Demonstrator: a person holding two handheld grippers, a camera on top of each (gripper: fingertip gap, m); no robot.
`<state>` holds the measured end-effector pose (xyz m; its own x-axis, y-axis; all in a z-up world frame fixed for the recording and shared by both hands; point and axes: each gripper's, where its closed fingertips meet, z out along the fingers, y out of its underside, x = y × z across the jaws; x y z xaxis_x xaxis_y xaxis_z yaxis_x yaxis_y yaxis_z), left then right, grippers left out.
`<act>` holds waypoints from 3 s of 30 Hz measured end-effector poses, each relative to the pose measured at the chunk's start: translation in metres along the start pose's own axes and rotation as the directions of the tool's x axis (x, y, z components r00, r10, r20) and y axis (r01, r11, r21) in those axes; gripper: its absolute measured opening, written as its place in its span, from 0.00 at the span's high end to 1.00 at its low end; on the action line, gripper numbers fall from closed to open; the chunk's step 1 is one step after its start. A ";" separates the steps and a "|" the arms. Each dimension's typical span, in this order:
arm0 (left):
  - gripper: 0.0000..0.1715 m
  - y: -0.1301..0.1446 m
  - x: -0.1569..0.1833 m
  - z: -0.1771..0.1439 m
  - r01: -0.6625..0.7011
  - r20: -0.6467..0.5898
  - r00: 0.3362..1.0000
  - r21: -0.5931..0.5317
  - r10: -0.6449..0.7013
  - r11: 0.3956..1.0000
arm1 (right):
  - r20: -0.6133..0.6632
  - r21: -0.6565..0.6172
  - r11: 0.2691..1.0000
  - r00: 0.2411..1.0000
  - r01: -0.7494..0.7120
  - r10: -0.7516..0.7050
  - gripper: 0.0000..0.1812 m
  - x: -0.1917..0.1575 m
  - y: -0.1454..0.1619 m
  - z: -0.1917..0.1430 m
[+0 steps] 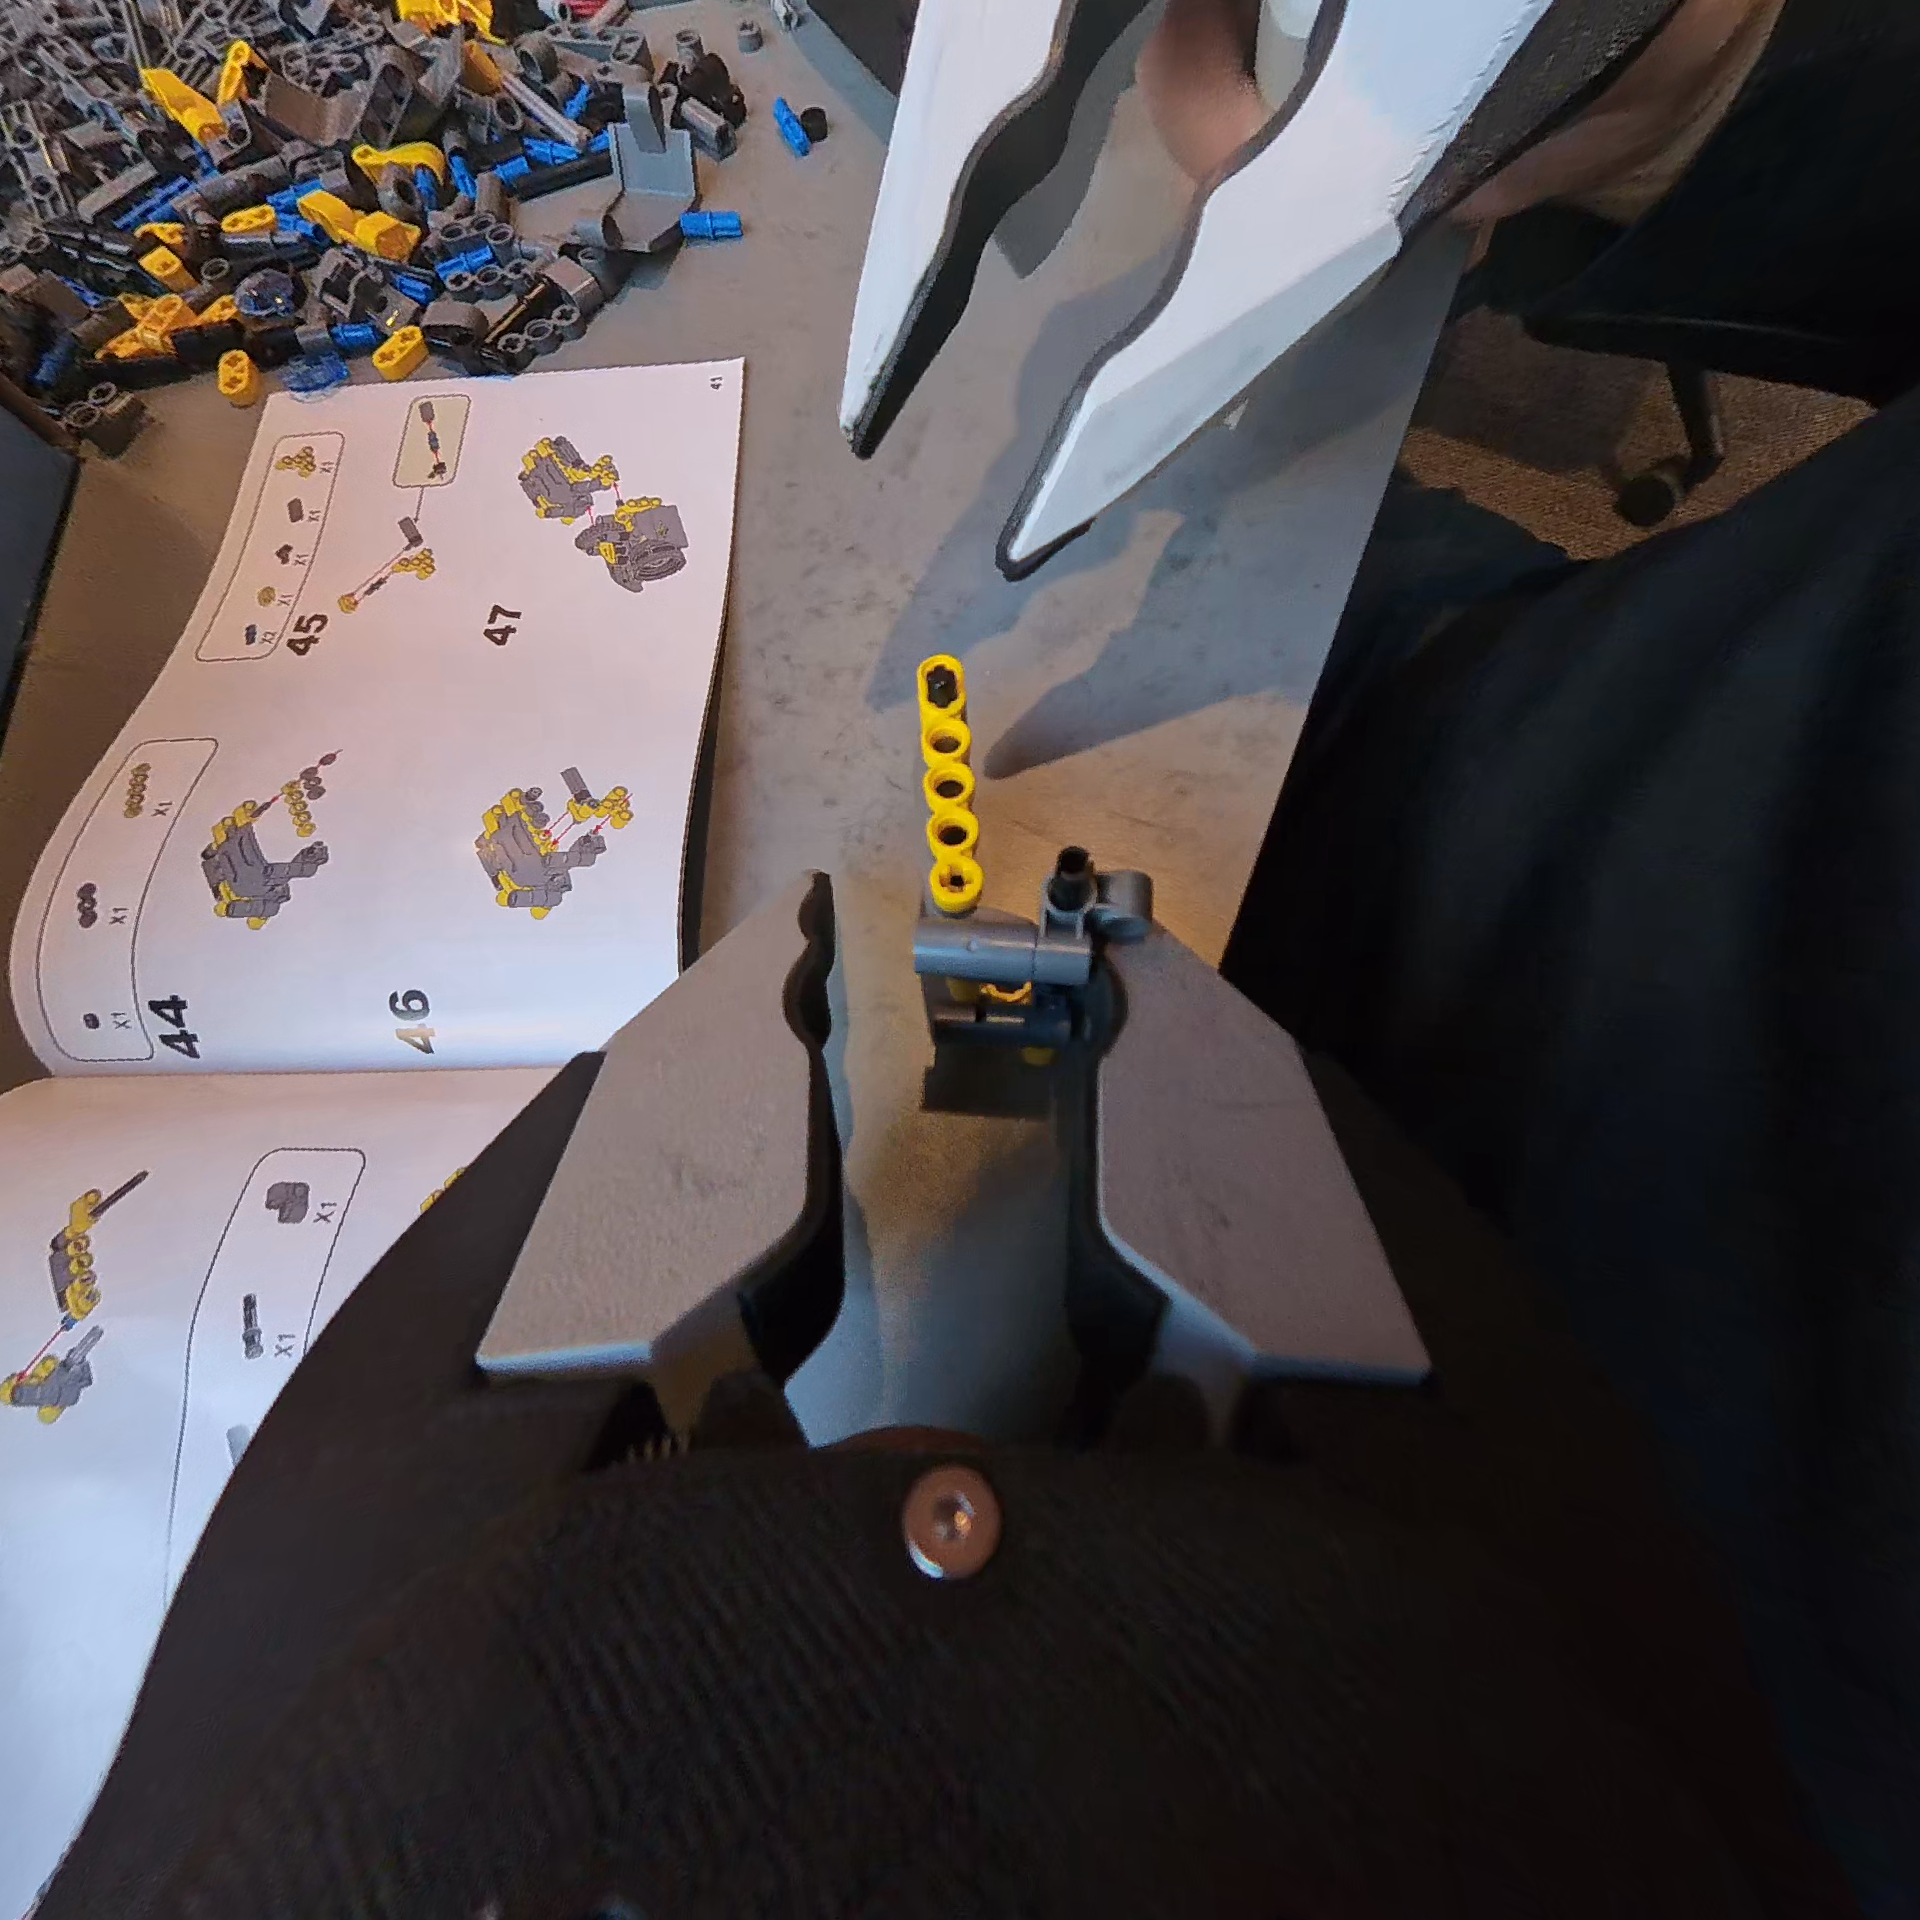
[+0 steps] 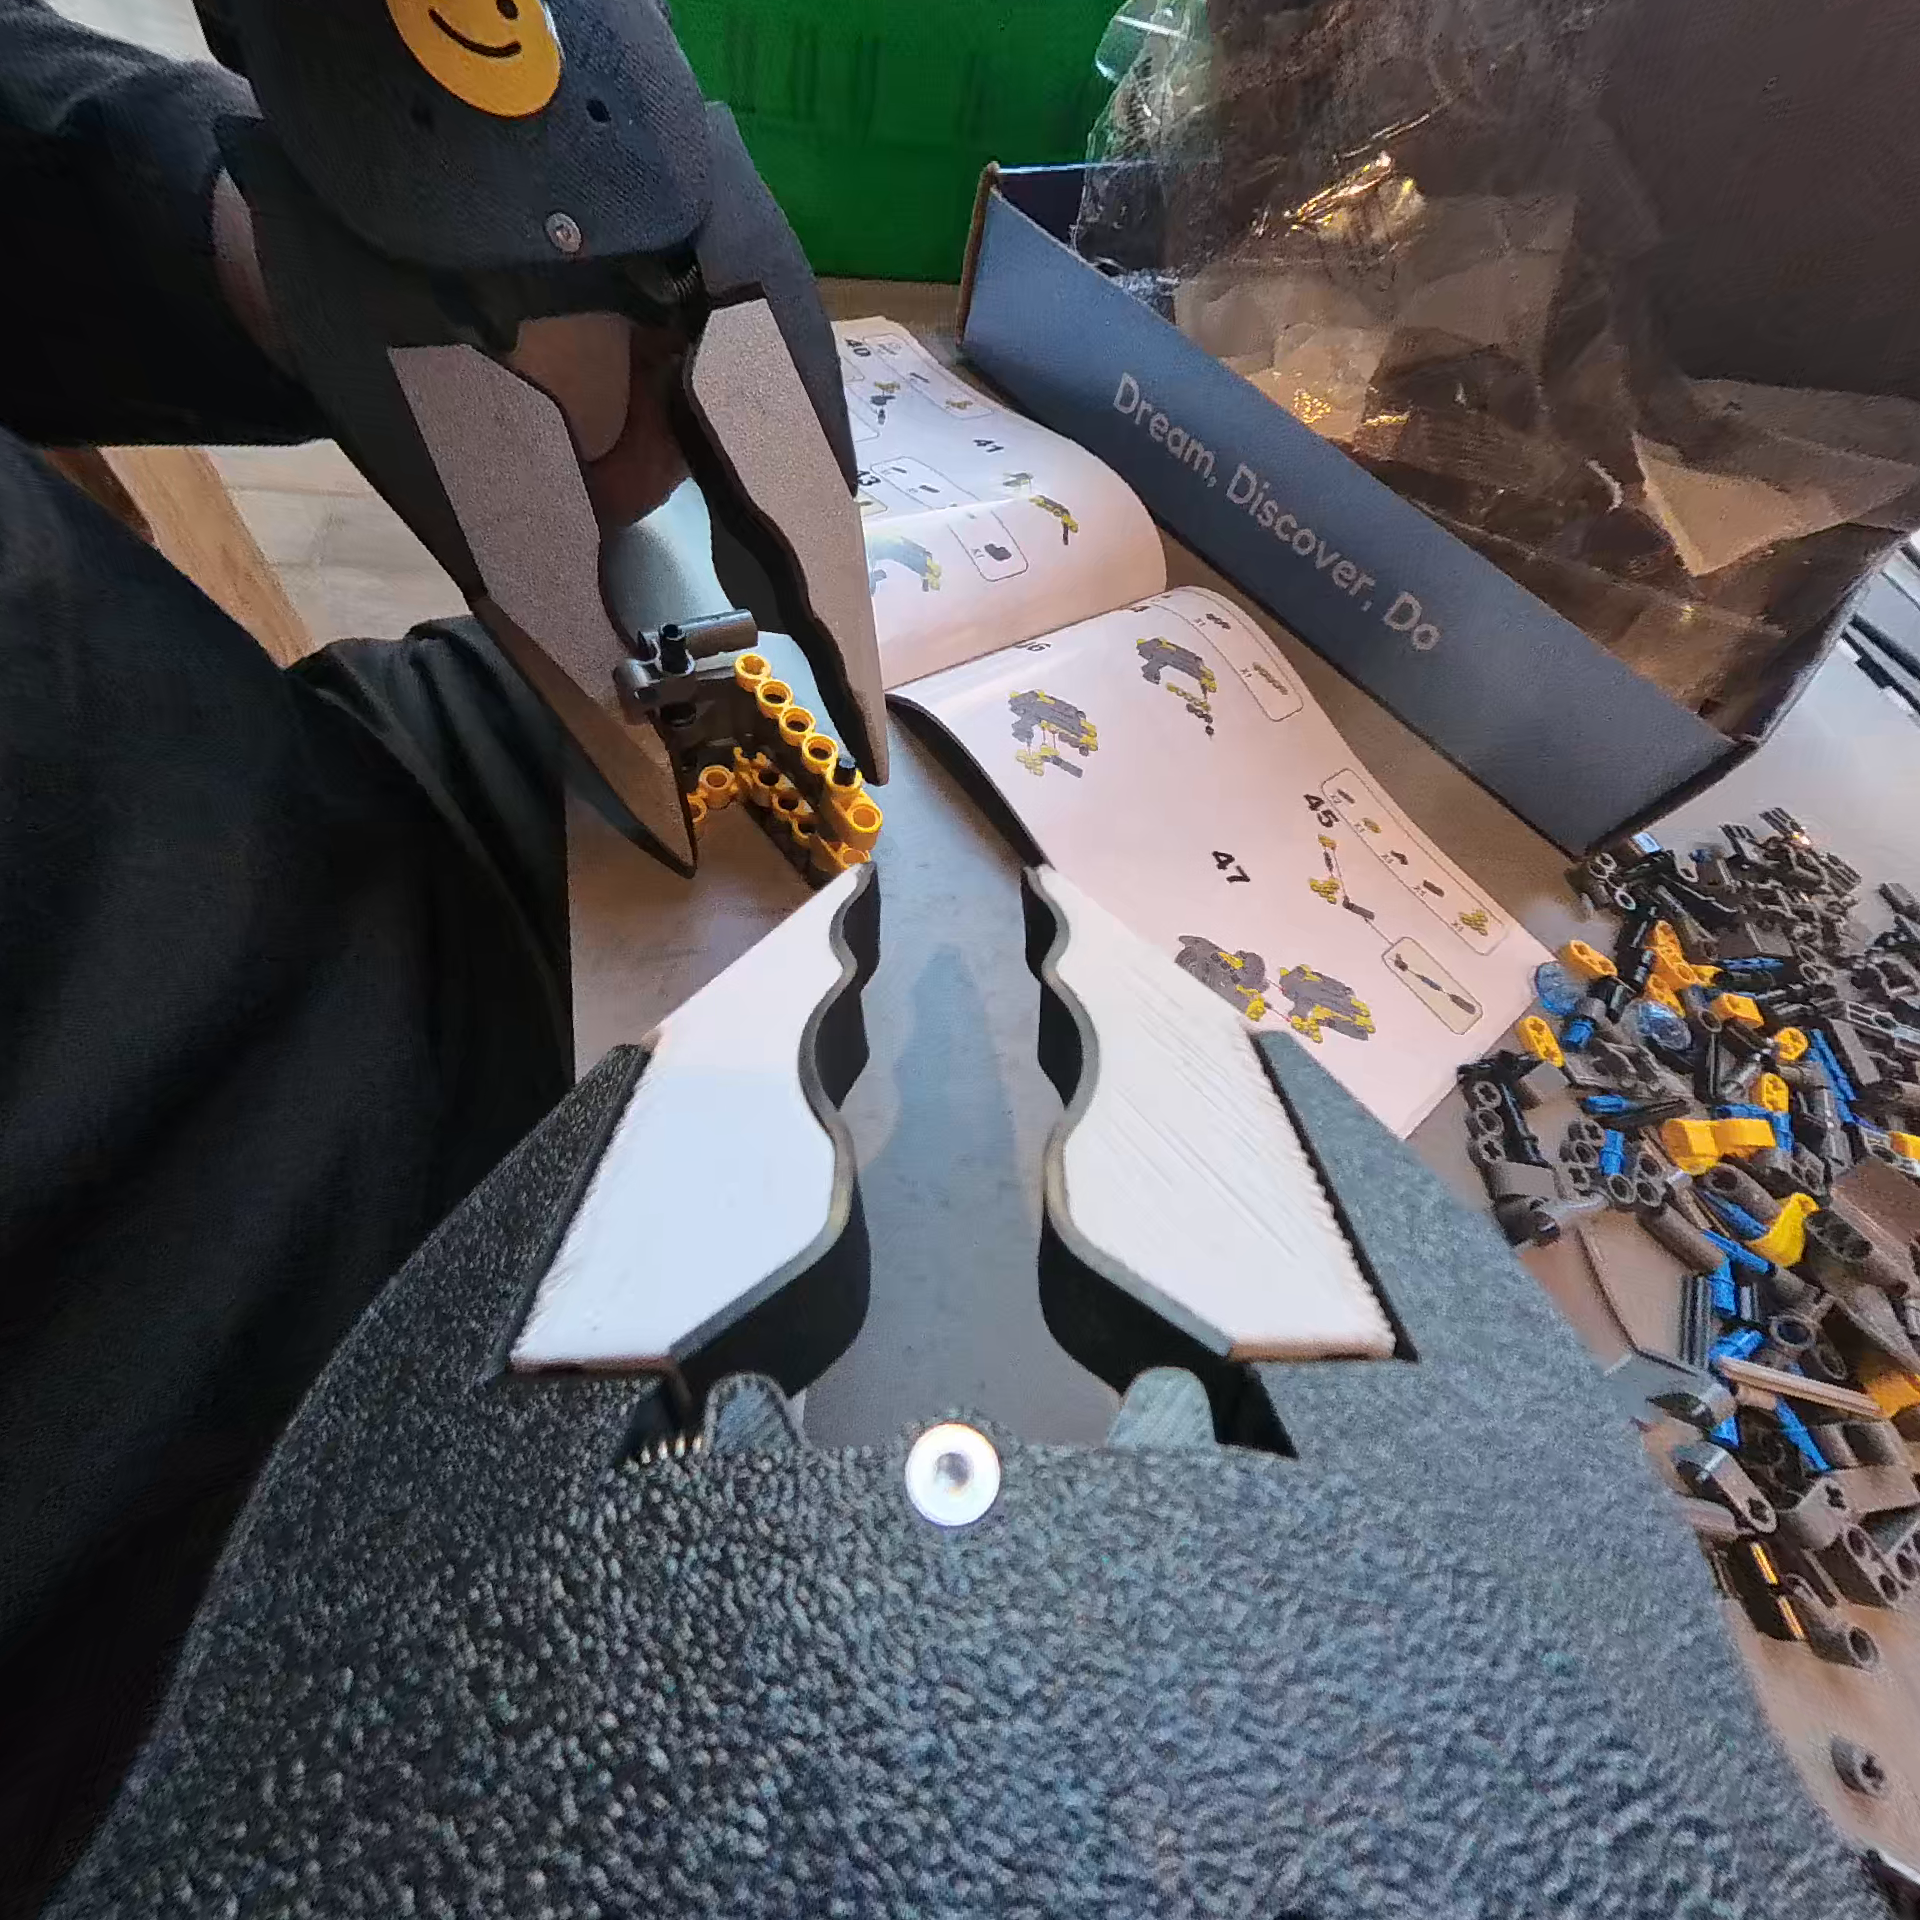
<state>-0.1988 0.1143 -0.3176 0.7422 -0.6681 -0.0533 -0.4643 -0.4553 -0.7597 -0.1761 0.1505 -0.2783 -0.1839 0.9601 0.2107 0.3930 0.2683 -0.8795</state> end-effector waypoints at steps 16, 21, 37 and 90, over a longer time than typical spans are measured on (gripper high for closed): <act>0.74 0.002 0.004 -0.001 0.046 -0.056 0.997 -0.001 -0.046 0.999 | -0.227 -0.360 0.903 0.961 -0.233 0.157 0.96 0.114 0.031 -0.029; 0.73 0.003 0.005 -0.002 0.020 -0.047 0.999 0.002 -0.020 1.000 | -0.126 -0.578 0.805 0.989 -0.136 0.076 0.97 0.125 0.058 -0.002; 0.74 0.010 0.004 -0.009 0.055 -0.084 0.995 -0.009 -0.056 0.998 | -0.019 -0.703 0.711 0.999 -0.035 0.030 0.98 0.130 0.080 0.013; 0.68 0.013 0.002 -0.019 0.038 -0.131 0.991 -0.037 -0.042 0.999 | 0.216 -0.411 0.907 0.957 -0.089 0.192 0.97 -0.013 0.030 -0.017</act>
<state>-0.2126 0.0959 -0.3159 0.6916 -0.7195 0.0639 -0.4539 -0.5017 -0.7364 -0.1467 0.1471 -0.3003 -0.2952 0.9536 -0.0596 0.7432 0.1900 -0.6415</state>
